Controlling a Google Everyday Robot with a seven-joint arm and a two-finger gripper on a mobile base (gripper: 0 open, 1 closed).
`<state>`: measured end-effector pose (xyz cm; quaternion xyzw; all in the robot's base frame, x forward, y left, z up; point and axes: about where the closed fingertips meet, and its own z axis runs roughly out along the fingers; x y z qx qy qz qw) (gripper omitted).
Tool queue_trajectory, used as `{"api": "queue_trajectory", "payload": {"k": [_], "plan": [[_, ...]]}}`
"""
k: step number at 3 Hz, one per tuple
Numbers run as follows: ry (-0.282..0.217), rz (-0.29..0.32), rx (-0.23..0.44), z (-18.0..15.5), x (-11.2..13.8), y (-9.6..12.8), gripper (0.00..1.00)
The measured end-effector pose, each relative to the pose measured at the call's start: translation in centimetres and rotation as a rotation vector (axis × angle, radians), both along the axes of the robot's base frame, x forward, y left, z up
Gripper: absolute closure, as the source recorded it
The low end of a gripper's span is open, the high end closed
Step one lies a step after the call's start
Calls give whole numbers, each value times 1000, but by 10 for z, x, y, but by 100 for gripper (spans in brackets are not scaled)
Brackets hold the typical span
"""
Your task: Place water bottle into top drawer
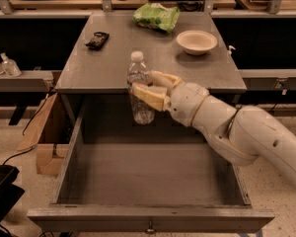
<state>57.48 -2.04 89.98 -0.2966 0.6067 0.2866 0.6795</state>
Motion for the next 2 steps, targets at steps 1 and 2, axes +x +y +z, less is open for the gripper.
{"api": "queue_trajectory", "payload": {"k": [1,2], "plan": [[-11,80,-3,-36,-19,12,100],[-58,189,-19,-73,-41,22,100]]}}
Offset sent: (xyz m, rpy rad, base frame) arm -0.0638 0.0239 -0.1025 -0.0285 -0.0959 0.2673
